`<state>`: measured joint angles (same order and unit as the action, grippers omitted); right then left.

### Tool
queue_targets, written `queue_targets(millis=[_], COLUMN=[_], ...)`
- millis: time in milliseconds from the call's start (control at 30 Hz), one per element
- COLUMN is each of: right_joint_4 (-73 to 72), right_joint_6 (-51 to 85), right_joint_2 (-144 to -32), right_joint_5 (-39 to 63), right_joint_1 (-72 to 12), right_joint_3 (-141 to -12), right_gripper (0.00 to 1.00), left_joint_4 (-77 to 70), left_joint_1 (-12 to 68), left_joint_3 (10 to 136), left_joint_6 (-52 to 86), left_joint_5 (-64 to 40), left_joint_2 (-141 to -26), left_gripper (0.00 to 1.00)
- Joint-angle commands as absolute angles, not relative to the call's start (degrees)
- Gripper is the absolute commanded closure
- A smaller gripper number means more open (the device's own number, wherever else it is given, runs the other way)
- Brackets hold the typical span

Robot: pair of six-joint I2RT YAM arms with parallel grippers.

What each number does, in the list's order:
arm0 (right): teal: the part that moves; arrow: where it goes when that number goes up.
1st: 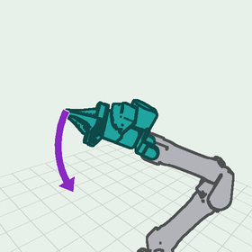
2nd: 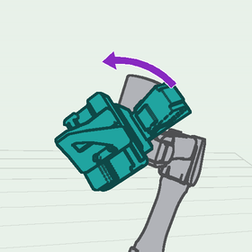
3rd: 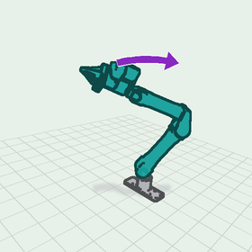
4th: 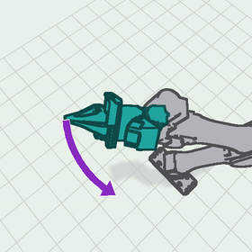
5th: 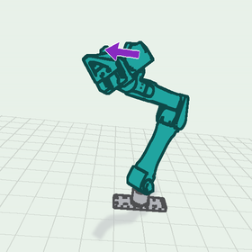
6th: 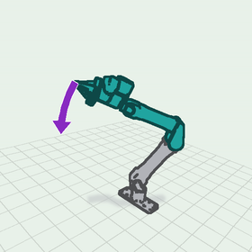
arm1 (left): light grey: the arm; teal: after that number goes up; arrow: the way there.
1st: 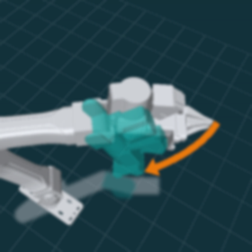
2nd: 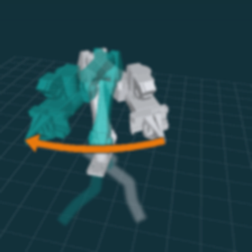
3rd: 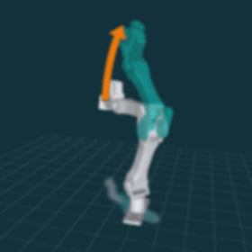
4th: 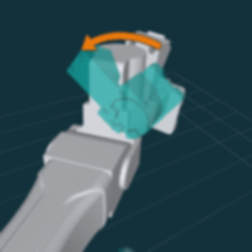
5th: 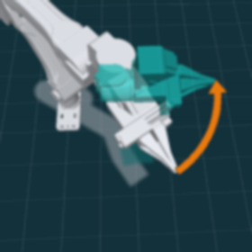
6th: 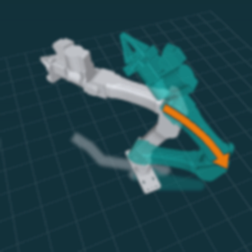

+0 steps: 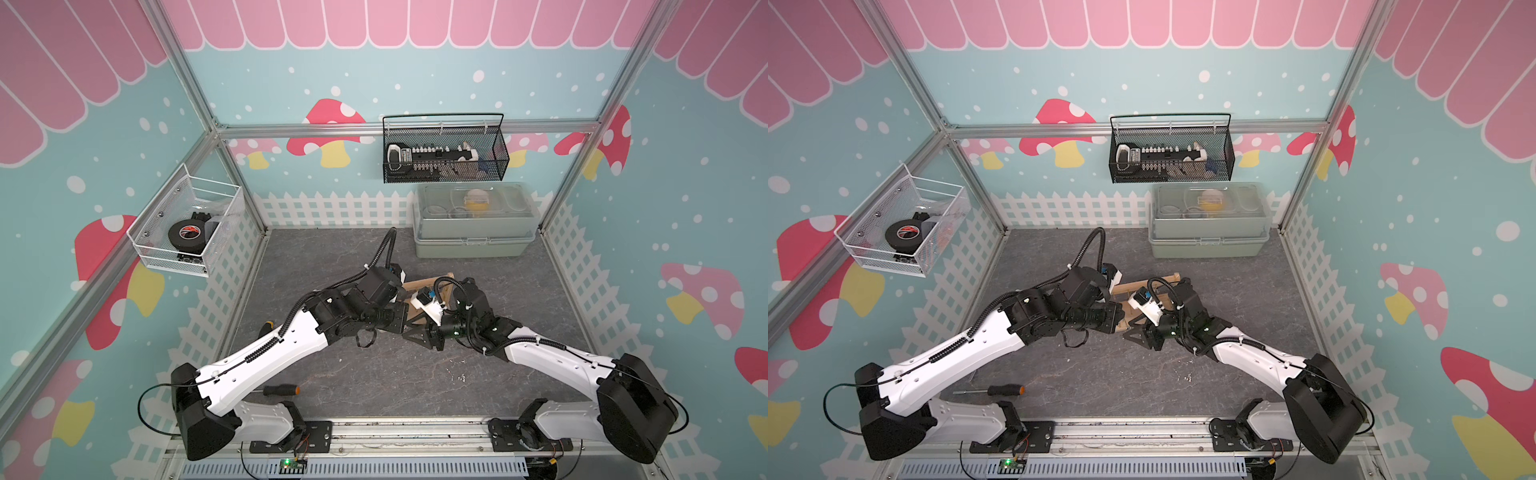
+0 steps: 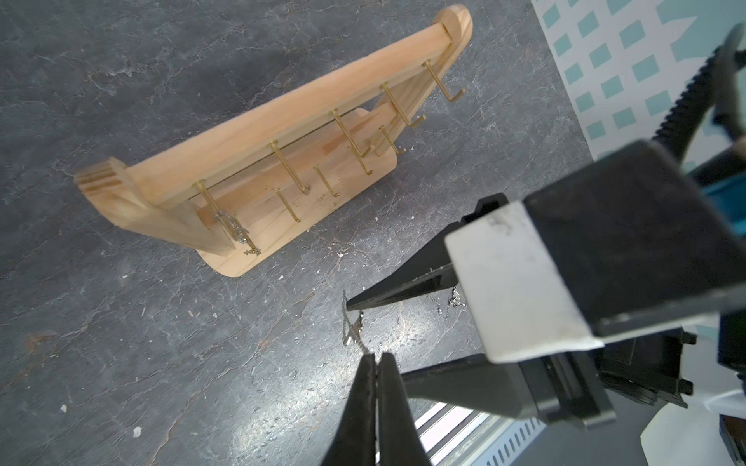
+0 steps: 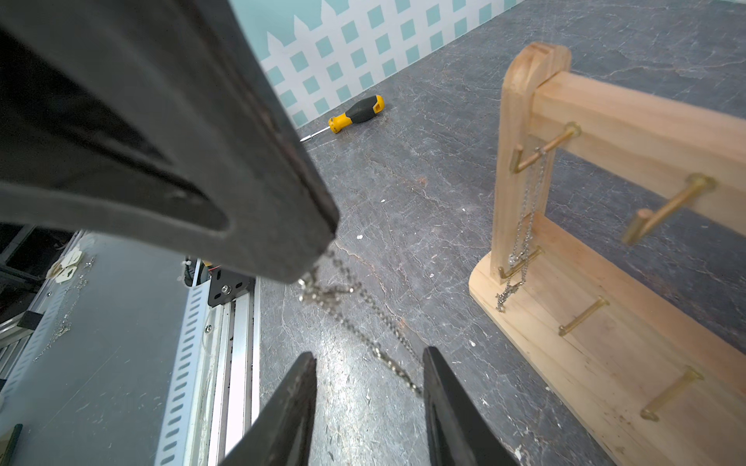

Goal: Hang the necklace on the jewelry display stand
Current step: Pick up the necklace from the center of the board.

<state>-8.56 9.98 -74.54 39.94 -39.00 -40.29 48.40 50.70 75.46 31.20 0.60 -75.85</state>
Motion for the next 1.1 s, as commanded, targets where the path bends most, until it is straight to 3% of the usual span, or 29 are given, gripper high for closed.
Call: queue_targets(millis=[0,233,967,1067], right_joint_4=[-10.4,-12.4,-17.4,-17.3], right_joint_6=[8.6,8.5,10.4,10.5], right_joint_2=[-75.1,-73.2,-76.1,-76.5], right_joint_5=[39.8,34.0,36.2,35.8], right_joint_1=[-39.2,-39.2,-39.6,-39.8], right_joint_3=[-39.6,-38.9,-40.6,-40.6], right_gripper=[0.56,0.56,0.6,0.65], left_joint_4=[49.4,50.0,50.1,50.1], left_joint_1=[50.4,50.4,50.4,50.4], left_joint_3=[77.8,78.1,78.8,78.9], left_joint_6=[30.0,30.1,30.7,30.7], left_joint_5=[0.3,0.0,-0.8,-0.6], left_joint_2=[-75.8,-75.6,-75.5,-75.4], left_gripper=[0.99,0.99,0.99,0.99])
